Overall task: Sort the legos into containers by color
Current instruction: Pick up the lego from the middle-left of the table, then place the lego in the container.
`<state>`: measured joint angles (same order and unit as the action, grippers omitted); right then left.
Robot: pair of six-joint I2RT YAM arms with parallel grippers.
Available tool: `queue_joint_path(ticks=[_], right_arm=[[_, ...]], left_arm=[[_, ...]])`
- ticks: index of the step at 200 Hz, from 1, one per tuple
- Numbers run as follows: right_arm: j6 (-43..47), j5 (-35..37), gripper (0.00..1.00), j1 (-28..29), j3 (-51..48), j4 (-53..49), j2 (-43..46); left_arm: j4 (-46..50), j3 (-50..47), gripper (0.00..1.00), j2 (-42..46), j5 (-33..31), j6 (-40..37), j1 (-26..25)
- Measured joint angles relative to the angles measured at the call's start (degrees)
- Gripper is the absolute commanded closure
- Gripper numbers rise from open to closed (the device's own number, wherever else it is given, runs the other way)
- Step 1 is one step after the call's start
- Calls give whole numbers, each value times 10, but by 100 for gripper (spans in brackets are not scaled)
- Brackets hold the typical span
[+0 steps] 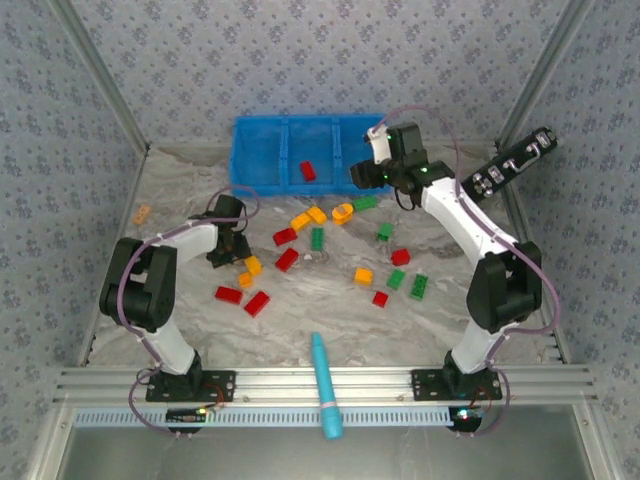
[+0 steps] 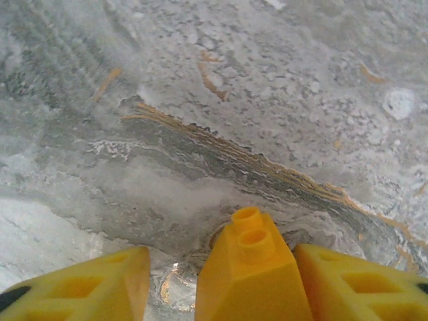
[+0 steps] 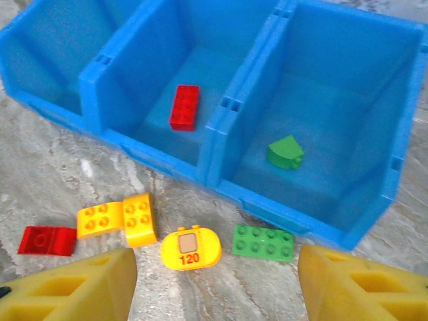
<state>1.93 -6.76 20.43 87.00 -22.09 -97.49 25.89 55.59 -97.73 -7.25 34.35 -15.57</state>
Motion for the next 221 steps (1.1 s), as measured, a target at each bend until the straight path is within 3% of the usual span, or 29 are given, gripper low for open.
queue_joint_path(ticks=[48, 95, 158, 221], right_arm=[[-21, 31, 33, -21, -57, -9, 56], [-90, 40, 32, -97, -204, -62, 161], [-190, 8, 31, -88, -379, -77, 237], [-226, -12, 26, -71, -395, 7, 218]], left_arm=[[-2, 1, 65, 0, 3, -5, 1], [29, 57, 70, -2, 21, -50, 1], [56, 265, 70, -15, 29, -90, 5], [24, 492, 69, -203, 39, -99, 6]])
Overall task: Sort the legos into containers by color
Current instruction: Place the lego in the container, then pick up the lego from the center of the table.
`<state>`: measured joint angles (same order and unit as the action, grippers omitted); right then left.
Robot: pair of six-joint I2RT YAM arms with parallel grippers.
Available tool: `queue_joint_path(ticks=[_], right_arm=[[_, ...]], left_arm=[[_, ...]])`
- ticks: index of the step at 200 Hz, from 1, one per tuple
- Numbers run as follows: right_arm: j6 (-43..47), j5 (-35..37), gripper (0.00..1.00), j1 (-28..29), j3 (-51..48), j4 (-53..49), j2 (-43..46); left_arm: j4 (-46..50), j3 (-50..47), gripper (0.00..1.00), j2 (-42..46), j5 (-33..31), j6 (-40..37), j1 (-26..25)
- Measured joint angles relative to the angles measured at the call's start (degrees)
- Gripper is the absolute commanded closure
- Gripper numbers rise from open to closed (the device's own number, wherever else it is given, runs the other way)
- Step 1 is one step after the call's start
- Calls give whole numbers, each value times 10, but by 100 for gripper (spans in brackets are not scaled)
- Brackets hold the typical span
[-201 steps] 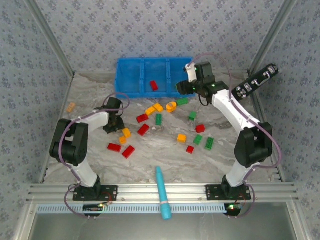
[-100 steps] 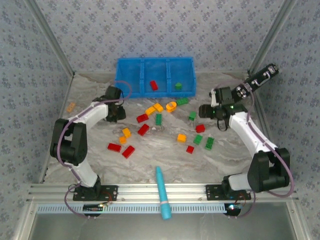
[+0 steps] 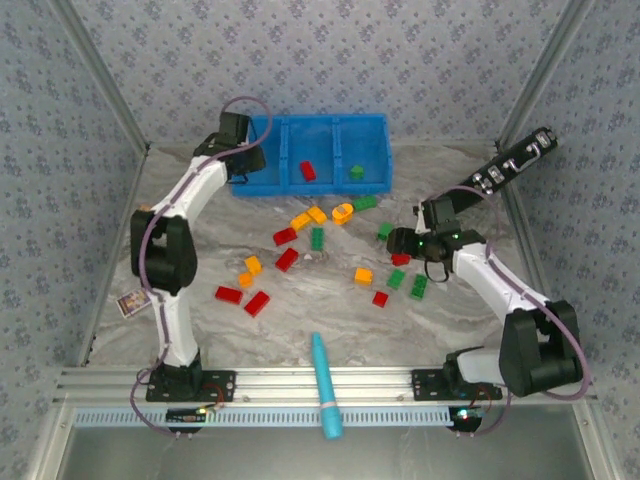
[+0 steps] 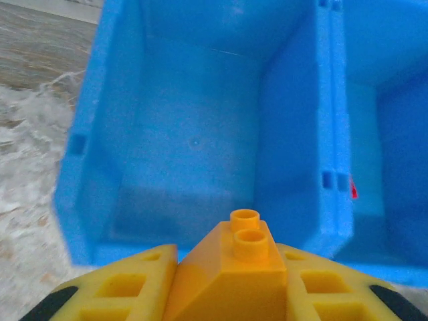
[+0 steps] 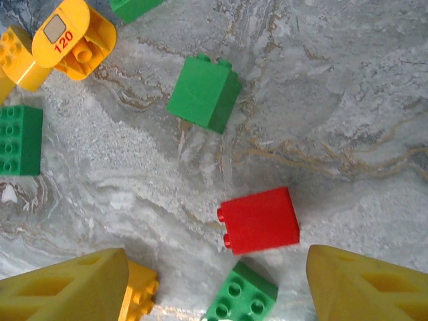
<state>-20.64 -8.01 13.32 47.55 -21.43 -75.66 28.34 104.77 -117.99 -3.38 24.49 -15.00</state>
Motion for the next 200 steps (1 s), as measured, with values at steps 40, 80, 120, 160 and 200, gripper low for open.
queue_joint_path(ticks=[40, 80, 120, 160, 200], right_arm=[[-6, -8, 25, 0, 15, 47, -63], [-12, -14, 26, 0, 55, 83, -140], [-19, -19, 26, 0, 87, 105, -195], [-25, -12, 27, 2, 130, 104, -257], [-31, 14, 35, 9, 170, 88, -306]], left_arm=[[5, 68, 62, -99, 21, 4, 0], [11, 111, 46, -119, 26, 11, 0], [19, 147, 39, -119, 26, 3, 0], [40, 155, 36, -107, 25, -16, 0], [76, 134, 36, -5, 23, -57, 0]])
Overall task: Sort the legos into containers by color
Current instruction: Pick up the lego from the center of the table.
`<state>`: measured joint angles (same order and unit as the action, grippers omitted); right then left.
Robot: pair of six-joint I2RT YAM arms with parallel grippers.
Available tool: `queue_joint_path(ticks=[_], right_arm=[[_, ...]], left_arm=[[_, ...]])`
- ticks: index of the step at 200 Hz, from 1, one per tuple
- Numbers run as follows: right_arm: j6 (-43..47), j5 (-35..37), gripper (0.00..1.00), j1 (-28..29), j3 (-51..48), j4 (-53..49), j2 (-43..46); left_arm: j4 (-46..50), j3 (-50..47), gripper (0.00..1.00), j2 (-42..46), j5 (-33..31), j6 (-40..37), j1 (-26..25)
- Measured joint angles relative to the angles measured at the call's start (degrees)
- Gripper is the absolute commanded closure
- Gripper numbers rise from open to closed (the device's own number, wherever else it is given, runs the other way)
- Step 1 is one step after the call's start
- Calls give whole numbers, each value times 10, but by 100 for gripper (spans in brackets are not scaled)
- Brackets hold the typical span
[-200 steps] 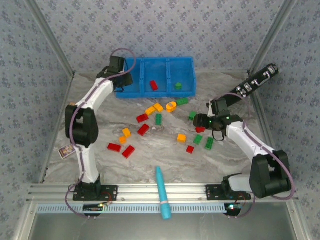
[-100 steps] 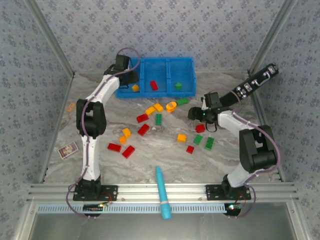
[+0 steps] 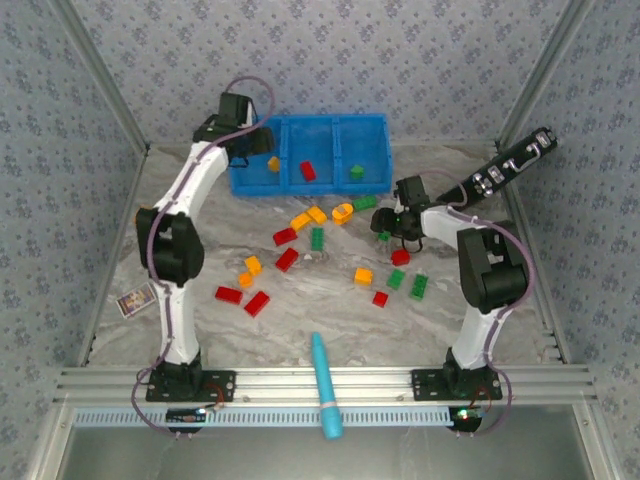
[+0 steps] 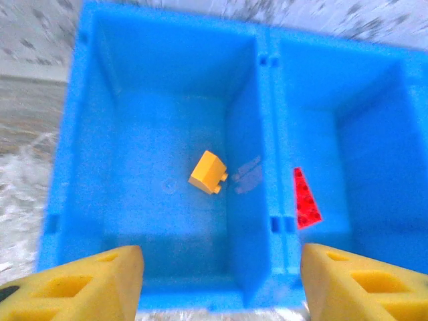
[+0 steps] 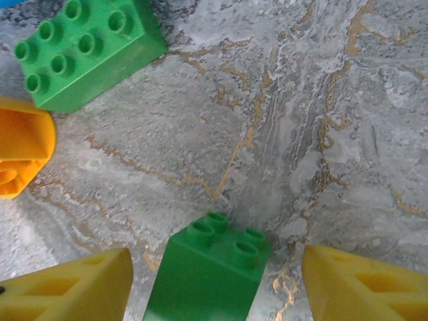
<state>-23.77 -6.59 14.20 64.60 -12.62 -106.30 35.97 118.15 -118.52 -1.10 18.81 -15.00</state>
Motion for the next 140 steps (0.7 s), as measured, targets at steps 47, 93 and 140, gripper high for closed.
queue_joint_path(ticks=[47, 93, 140], right_arm=[[3, 28, 52, 6, 45, -35, -34], [17, 35, 66, 5, 68, -72, -37], [29, 46, 66, 2, 113, -123, -18]], left_arm=[[12, -167, 35, 247, -13, -47, 0], [50, -388, 36, 385, -17, -44, 12], [84, -610, 36, 484, 12, 57, 20]])
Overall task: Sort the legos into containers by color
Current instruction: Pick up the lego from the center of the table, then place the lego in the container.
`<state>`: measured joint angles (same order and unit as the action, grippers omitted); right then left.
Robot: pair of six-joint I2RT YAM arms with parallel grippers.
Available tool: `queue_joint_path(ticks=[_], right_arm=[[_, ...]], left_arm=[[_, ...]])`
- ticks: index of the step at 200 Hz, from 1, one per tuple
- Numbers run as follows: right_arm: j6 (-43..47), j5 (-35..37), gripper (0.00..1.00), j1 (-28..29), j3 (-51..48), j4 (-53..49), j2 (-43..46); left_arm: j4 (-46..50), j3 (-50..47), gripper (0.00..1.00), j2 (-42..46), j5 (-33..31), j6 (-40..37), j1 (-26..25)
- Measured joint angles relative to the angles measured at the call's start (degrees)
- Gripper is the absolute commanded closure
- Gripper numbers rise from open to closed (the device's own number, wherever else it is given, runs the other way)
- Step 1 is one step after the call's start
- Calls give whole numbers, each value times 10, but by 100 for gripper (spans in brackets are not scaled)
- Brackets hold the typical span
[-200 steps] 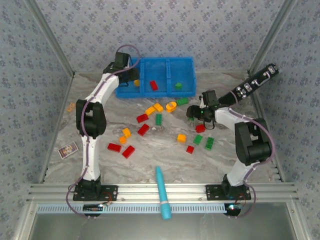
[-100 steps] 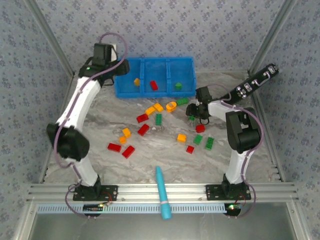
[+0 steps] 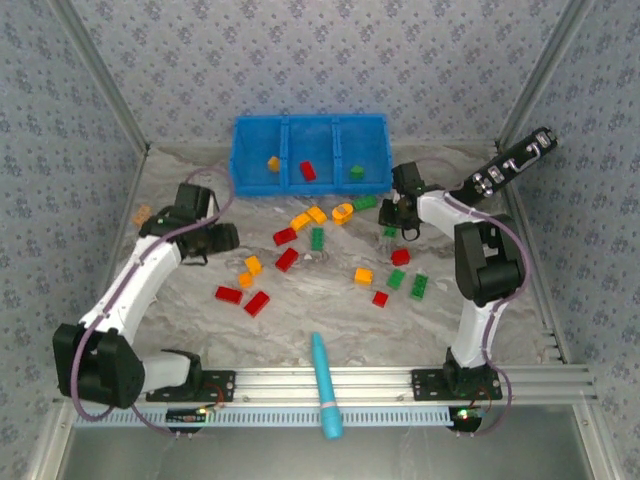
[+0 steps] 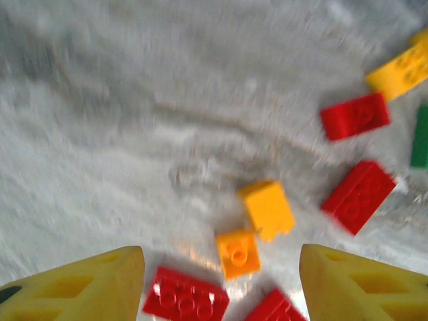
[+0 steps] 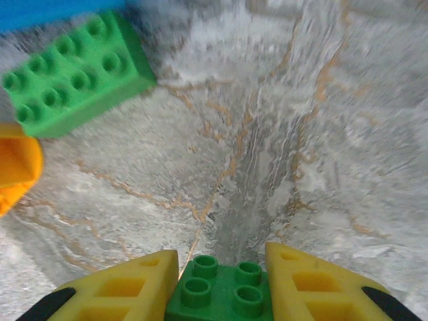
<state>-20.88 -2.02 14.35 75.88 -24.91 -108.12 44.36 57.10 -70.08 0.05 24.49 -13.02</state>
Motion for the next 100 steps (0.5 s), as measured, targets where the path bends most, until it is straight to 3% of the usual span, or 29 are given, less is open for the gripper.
queue_joint_path(ticks=[54, 100], right_arm=[[34, 11, 66, 1, 150, 22, 22], [68, 12, 65, 7, 293, 90, -79]], left_arm=[[20, -79, 35, 101, 8, 108, 0], [7, -180, 35, 166, 21, 219, -2]])
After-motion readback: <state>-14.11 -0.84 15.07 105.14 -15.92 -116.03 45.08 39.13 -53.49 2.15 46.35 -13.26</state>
